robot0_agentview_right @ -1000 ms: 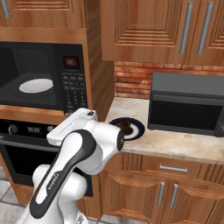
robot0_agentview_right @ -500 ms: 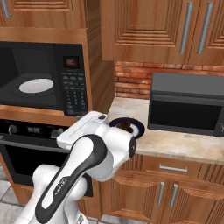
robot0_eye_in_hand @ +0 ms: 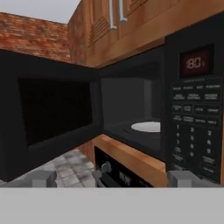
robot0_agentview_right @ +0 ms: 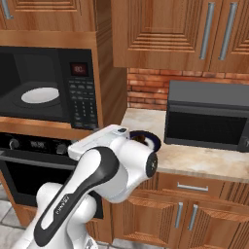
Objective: Pick the sweet potato from the counter and place it in the microwave. Then turn on the microwave.
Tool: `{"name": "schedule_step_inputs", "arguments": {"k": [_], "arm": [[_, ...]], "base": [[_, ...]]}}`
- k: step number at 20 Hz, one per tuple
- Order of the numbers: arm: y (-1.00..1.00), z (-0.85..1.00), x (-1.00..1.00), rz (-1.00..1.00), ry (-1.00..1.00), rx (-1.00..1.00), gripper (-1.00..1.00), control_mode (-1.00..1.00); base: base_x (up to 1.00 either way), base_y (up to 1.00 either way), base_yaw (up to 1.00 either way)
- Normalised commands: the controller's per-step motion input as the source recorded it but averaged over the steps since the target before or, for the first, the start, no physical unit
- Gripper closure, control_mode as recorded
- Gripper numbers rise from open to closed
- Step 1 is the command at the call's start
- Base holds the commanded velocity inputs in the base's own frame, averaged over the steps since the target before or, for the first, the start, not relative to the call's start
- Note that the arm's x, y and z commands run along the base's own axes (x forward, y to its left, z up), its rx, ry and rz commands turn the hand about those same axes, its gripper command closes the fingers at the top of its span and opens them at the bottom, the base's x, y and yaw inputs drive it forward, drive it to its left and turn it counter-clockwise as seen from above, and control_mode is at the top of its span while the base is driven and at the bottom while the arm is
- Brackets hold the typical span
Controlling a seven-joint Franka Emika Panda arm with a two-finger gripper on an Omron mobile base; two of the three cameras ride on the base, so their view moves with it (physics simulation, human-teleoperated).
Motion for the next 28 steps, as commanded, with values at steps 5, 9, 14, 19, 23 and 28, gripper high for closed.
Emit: {"name": "schedule_step_inputs", "arguments": {"k": [5,9,14,19,23,28], "arm": [[-0.19,0.12,0.00,-0.14,0.15,0.00,-1.00,-1.00],[-0.20,0.08,0.00,-0.13,0.16,0.00,-1.00,-1.00],[-0.15,0.01,0.00,-0.13,0.15,-0.01,-1.00,-1.00],[-0.09,0.00,0.01,-0.09,0.16,0.00,-1.00,-1.00],[-0.03,0.00,0.00,-0.04,0.16,0.00,-1.00,-1.00],[0.00,0.00,0.05,-0.03,0.13,0.00,-1.00,-1.00]], "base": [[0.00,0.00,0.00],[0.00,0.00,0.00],[0.00,0.00,0.00],[0.00,0.00,0.00],[0.00,0.00,0.00],[0.00,0.00,0.00]]}}
